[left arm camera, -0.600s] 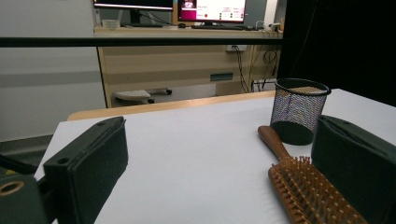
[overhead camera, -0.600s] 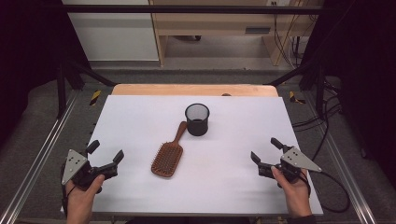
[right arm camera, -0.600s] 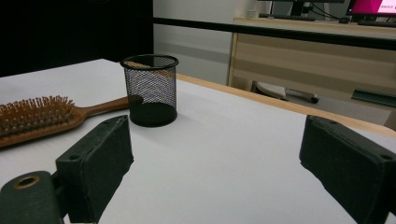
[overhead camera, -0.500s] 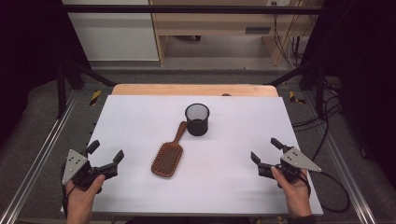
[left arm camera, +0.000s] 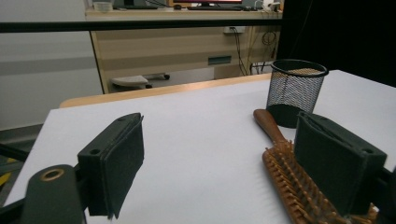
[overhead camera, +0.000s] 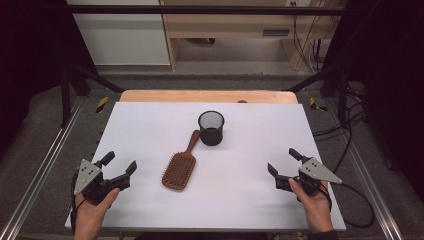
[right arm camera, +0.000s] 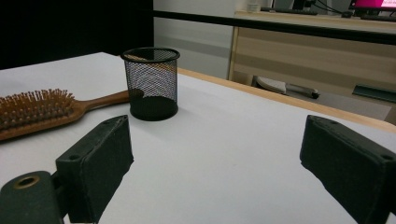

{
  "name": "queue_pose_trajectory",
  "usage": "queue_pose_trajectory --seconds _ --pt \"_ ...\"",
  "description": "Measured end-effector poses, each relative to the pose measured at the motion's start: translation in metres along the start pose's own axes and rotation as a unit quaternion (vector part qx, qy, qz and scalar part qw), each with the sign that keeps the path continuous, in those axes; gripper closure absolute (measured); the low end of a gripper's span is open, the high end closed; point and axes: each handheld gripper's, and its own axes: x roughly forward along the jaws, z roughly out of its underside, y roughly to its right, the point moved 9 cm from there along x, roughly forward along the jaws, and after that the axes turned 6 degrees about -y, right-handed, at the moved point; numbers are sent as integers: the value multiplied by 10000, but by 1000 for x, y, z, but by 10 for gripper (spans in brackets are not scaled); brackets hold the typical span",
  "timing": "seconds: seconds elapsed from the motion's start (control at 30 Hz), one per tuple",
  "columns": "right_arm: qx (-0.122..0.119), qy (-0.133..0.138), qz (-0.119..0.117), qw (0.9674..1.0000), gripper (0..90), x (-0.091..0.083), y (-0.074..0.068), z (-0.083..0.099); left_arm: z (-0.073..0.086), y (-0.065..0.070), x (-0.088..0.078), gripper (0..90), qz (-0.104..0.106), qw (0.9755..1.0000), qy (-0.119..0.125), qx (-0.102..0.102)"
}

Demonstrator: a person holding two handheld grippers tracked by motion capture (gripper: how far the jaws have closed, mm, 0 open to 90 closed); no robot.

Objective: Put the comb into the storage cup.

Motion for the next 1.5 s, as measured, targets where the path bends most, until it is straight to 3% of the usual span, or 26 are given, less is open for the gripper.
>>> queue_pose_trajectory --seconds 0.17,0.3,0.33,0.4,0.43,0.63,0.7,0.73,0.87,0.93,1.17,1.33,1.5 --pt "22 33 -11 10000 94 -1 0 -1 0 2 0 141 -1 10000 56 -58" --pt "32 -49 -21 10000 94 1 0 1 -8 6 -5 150 -37 9998 174 43" --pt "37 -51 -19 10000 94 1 0 1 -10 7 -6 158 -96 9998 164 101" --pt "50 -74 -5 10000 94 2 1 2 -14 8 -7 259 -153 9996 176 132" --pt "50 -74 -5 10000 94 2 1 2 -16 10 -8 259 -132 9997 186 131" --pt "38 -123 -29 9999 93 4 0 4 -28 27 -4 393 282 9995 38 156" --pt "37 -113 -28 9999 93 4 -1 4 -30 32 -1 451 421 9989 -69 193" --pt "36 -117 -21 9999 93 5 -1 4 -33 34 0 524 446 9985 -88 289" --pt "73 -101 -59 9999 93 6 -3 4 -45 39 4 606 657 9973 -86 306" --pt "54 -138 -110 9998 93 9 -5 5 -53 43 8 693 819 9960 -160 318" --pt "-45 -181 -192 9996 93 11 -12 5 -72 58 31 830 1405 9888 -402 314" --pt "-19 -160 -186 9997 93 11 -11 5 -72 65 58 900 1587 9843 -682 351" --pt "-27 -163 -220 9996 94 11 -13 5 -68 77 84 900 1706 9792 -962 530"
